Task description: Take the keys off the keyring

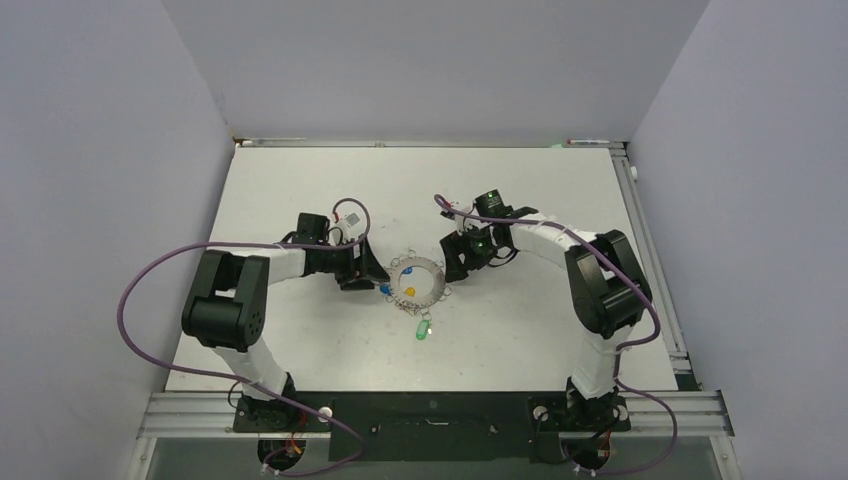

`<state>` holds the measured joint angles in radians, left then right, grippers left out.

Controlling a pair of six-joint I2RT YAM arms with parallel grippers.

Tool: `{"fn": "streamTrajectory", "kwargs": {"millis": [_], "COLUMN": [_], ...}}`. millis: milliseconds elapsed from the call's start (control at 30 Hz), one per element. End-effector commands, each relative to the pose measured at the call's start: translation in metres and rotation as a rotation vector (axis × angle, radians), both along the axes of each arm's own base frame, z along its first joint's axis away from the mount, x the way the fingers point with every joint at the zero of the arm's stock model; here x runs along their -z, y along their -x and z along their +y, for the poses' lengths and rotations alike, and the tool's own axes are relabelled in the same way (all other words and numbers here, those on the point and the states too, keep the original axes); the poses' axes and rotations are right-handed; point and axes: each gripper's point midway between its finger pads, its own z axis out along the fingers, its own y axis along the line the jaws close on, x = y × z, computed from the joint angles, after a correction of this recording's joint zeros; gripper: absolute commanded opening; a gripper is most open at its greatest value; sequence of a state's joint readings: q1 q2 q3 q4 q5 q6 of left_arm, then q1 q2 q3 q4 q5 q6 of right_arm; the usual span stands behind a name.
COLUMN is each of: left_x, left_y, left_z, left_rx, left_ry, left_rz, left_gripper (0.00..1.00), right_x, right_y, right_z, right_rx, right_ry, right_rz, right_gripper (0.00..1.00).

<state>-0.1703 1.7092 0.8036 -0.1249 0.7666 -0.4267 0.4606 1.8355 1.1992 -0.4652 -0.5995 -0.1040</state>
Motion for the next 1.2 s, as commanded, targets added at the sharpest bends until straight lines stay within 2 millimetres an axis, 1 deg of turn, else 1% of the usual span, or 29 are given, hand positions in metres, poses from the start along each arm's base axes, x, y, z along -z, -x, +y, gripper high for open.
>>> {"fn": "streamTrajectory", "kwargs": {"millis": [0, 67, 167, 300, 367, 400, 467, 633, 700, 733, 800, 933, 1000, 1067, 1167], "left_x": [0.008, 0.011, 0.005, -0.02, -0.033, -0.036, -0.038, -0.043, -0.047, -0.05, -0.058, -0.084, -0.101, -0.118, -0.143], "left_y": [-0.013, -0.014, -0.016, -0.018, -0.019, -0.017, -0.016, -0.019, -0.021, -0.022, -0.022, -0.022, -0.022, -0.022, -0.025], "left_z": [-0.016, -0.022, -0.036, -0.051, -0.056, -0.056, -0.057, -0.058, -0.057, -0.055, -0.052, -0.047, -0.046, -0.047, -0.044], "left_rx": [0.002, 0.001, 0.022, 0.032, 0.042, 0.043, 0.044, 0.037, 0.036, 0.034, 0.038, 0.054, 0.06, 0.064, 0.049], "left_ry": [0.065, 0.093, 0.162, 0.295, 0.358, 0.378, 0.39, 0.414, 0.416, 0.413, 0.415, 0.441, 0.475, 0.524, 0.593], "left_rz": [-0.006, 0.006, -0.013, -0.064, -0.11, -0.112, -0.116, -0.127, -0.138, -0.147, -0.175, -0.245, -0.286, -0.313, -0.35], "left_gripper": [0.65, 0.65, 0.62, 0.55, 0.48, 0.44, 0.35, 0.14, 0.03, 0.0, 0.0, 0.0, 0.0, 0.0, 0.0], "right_x": [0.015, 0.022, 0.029, 0.032, 0.032, 0.031, 0.028, 0.017, 0.008, 0.001, -0.014, -0.053, -0.067, -0.081, -0.103], "right_y": [0.006, 0.011, 0.02, 0.032, 0.036, 0.036, 0.036, 0.033, 0.03, 0.026, 0.016, -0.01, -0.017, -0.018, -0.011], "right_z": [0.015, 0.019, 0.027, 0.041, 0.046, 0.047, 0.05, 0.051, 0.05, 0.048, 0.043, 0.029, 0.026, 0.029, 0.041], "right_rx": [-0.021, -0.031, -0.055, -0.091, -0.098, -0.101, -0.107, -0.113, -0.111, -0.1, -0.06, 0.096, 0.143, 0.152, 0.138], "right_ry": [-0.047, -0.052, -0.065, -0.101, -0.121, -0.13, -0.144, -0.179, -0.2, -0.219, -0.26, -0.403, -0.47, -0.53, -0.639], "right_rz": [0.058, 0.088, 0.125, 0.164, 0.178, 0.183, 0.184, 0.161, 0.152, 0.14, 0.118, 0.095, 0.073, 0.066, 0.094], "right_gripper": [0.66, 0.65, 0.64, 0.63, 0.63, 0.63, 0.63, 0.62, 0.63, 0.64, 0.68, 0.85, 0.94, 0.96, 0.96]}}
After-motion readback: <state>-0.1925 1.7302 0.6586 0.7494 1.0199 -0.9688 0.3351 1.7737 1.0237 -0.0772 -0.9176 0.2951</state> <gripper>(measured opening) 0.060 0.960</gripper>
